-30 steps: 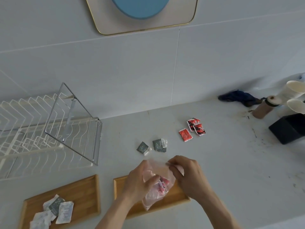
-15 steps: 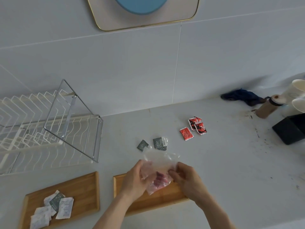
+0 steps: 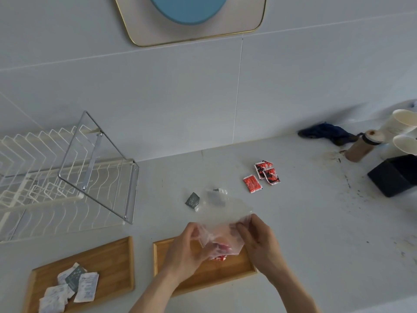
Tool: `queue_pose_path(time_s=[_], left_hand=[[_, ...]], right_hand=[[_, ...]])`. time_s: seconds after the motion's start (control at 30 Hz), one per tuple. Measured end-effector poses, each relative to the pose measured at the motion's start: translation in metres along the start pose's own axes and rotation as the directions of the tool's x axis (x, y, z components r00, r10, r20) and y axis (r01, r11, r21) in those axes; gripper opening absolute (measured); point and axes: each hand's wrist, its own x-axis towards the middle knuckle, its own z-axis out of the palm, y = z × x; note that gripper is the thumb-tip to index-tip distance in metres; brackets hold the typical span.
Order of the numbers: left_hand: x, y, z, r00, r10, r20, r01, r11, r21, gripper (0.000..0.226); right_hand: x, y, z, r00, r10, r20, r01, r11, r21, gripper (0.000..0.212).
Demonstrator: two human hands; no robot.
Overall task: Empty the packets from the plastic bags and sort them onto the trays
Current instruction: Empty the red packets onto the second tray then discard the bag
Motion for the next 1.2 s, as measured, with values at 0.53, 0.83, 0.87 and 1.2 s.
queue_pose_path(time_s=[0.53, 0.83, 0.87, 1.2], left_hand=[[-0.011, 0.034, -0.020, 0.990, -0.115, 0.077, 0.138, 0.767, -0.627, 0.049], [-0.017, 0.004, -0.040, 0.911, -0.386, -0.143, 0.062, 0.472, -0.880, 0.038], [-0.018, 0.001, -0.045, 0.902, -0.401, -0.158, 0.050, 0.462, -0.886, 0.033], [-0.040, -0.060, -0.112, 0.881, -0.435, -0.185, 0.090, 0.538, -0.838, 0.022]], right_hand=[[-0.005, -0.024, -0.004, 0.982, 0.184, -0.049, -0.136, 0.857, 0.498, 0.018], [-0.007, -0.010, 0.024, 0.928, 0.354, 0.115, -0.349, 0.718, 0.602, 0.016], [-0.004, -0.011, 0.029, 0.922, 0.367, 0.121, -0.362, 0.710, 0.604, 0.018], [0.027, -0.042, 0.078, 0.897, 0.372, 0.238, -0.439, 0.807, 0.394, 0.020]])
